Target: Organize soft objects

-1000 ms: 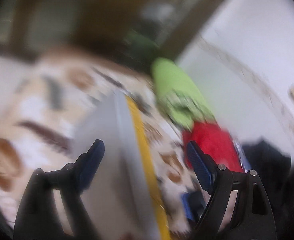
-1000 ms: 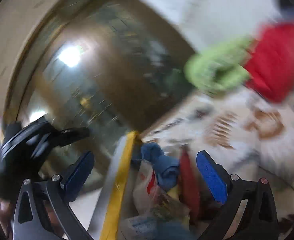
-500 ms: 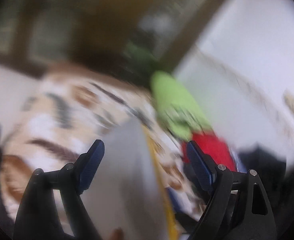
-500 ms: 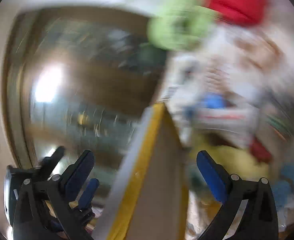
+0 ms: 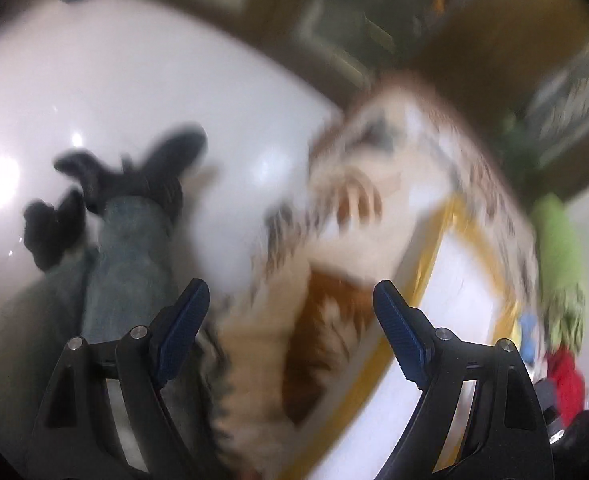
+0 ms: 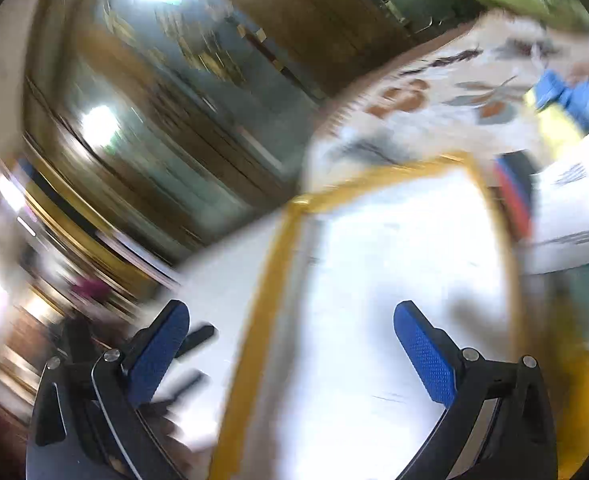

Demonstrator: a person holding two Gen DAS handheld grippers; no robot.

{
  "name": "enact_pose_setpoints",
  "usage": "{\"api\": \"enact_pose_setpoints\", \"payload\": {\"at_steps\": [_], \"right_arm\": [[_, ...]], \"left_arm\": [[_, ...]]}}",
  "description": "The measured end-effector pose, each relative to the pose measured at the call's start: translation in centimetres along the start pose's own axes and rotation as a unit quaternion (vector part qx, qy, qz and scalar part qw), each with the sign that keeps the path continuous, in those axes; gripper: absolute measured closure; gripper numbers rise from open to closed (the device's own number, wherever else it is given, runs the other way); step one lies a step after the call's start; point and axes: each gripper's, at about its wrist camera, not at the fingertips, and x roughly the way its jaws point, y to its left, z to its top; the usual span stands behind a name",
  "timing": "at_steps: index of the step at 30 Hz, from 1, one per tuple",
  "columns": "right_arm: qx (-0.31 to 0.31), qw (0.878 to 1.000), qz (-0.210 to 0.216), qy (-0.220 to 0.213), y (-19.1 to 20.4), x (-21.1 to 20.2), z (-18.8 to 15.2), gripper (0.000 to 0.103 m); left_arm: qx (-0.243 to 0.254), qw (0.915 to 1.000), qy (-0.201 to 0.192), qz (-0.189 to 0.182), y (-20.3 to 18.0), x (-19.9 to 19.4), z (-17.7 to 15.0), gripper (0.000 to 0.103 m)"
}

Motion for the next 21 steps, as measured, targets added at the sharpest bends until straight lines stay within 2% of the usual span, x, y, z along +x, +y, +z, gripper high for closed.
{"api": "enact_pose_setpoints", "payload": {"at_steps": [1, 2, 3, 5, 7, 8, 11, 14, 15, 17, 21], "right_arm": [[-0.012, 1.0, -0.012, 0.005, -0.1, -1.0, -0.2, 0.001], [-0.032, 0.999, -0.041, 0.008, 0.0, -2.2, 0.2, 0.001], [-0.059, 0.995, -0.078, 0.01, 0.5, -3.7, 0.3, 0.001], [-0.085, 0.989, -0.123, 0.016, 1.3, -6.7, 0.5, 0.001], [-0.093, 0.985, -0.145, 0.022, 0.3, -9.6, 0.8, 0.001], [-0.099, 0.981, -0.164, 0.016, 0.2, -11.6, 0.7, 0.001], [-0.107, 0.968, -0.227, -0.005, -0.5, -16.0, 0.6, 0.001], [-0.092, 0.962, -0.258, -0.018, -2.1, -20.0, 0.5, 0.001], [-0.088, 0.961, -0.26, -0.022, -1.9, -21.6, 0.3, 0.001], [-0.077, 0.961, -0.265, -0.034, -2.7, -24.1, -0.2, 0.001], [-0.069, 0.96, -0.268, -0.04, -2.5, -27.2, -1.3, 0.001]], "left_arm": [[0.019, 0.9997, -0.01, 0.01, -0.5, -0.4, -0.5, 0.018], [0.061, 0.9966, -0.038, 0.04, -1.7, -1.6, -1.3, 0.018], [0.101, 0.9906, -0.065, 0.065, -3.3, -2.6, -2.3, 0.018], [0.156, 0.9745, -0.12, 0.107, -5.0, -6.0, -4.7, 0.018], [0.168, 0.9712, -0.148, 0.082, -6.5, -9.6, -6.2, 0.018], [0.182, 0.9705, -0.15, 0.05, -7.5, -11.5, -7.6, 0.018], [0.219, 0.9674, -0.128, -0.005, -10.3, -14.8, -10.4, 0.018], [0.242, 0.9627, -0.094, -0.077, -13.2, -18.2, -12.9, 0.018], [0.248, 0.9608, -0.089, -0.085, -14.2, -18.6, -13.2, 0.018], [0.283, 0.9518, -0.063, -0.101, -16.0, -19.9, -14.9, 0.018], [0.322, 0.94, -0.043, -0.104, -19.2, -21.2, -17.2, 0.018]]}}
